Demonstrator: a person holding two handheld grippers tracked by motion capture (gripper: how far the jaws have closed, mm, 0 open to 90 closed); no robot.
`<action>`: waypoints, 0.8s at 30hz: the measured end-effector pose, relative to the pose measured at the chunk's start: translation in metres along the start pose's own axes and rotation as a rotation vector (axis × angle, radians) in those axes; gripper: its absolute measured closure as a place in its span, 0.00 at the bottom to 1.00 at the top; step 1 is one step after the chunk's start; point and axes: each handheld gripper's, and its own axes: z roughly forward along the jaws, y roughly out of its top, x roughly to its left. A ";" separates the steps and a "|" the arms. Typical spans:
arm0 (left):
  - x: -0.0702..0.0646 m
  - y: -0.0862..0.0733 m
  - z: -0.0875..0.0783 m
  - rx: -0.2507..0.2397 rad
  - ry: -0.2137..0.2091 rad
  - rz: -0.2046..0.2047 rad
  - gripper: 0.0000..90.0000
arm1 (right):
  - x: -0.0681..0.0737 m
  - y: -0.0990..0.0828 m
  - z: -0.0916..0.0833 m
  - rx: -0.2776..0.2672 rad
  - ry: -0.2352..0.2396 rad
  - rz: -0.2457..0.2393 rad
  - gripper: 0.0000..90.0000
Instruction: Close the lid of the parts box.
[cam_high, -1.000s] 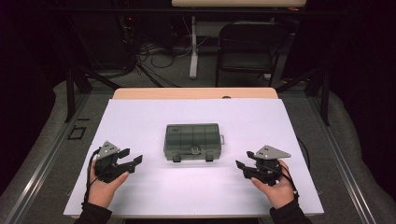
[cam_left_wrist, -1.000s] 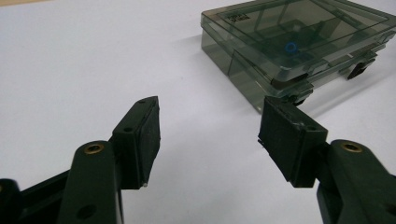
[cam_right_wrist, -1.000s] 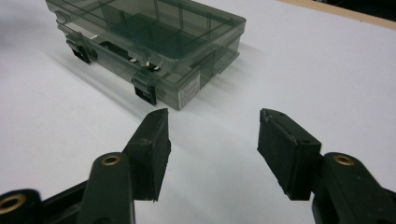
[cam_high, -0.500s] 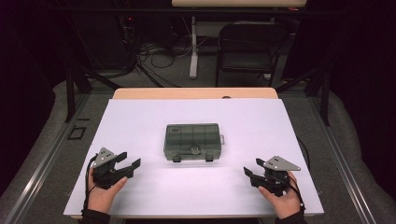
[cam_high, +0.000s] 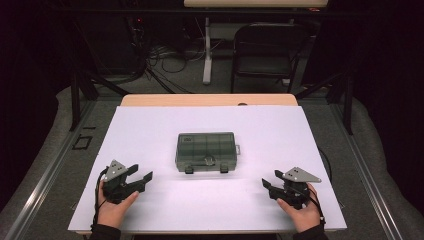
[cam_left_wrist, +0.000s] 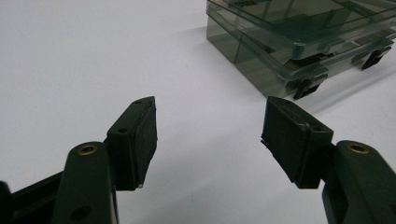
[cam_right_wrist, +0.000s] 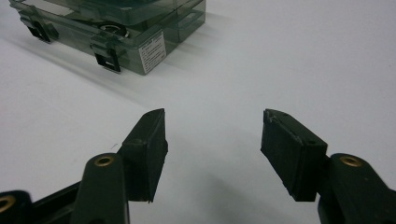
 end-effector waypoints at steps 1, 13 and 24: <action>0.000 0.000 0.000 0.000 -0.001 -0.003 0.39 | 0.000 0.000 0.001 0.006 -0.001 -0.002 0.44; 0.001 -0.002 0.002 -0.005 0.003 -0.013 0.39 | 0.010 -0.001 0.009 0.015 0.025 -0.060 0.44; 0.003 -0.004 0.007 0.028 0.000 -0.018 0.39 | 0.009 -0.002 0.011 0.024 0.026 -0.084 0.42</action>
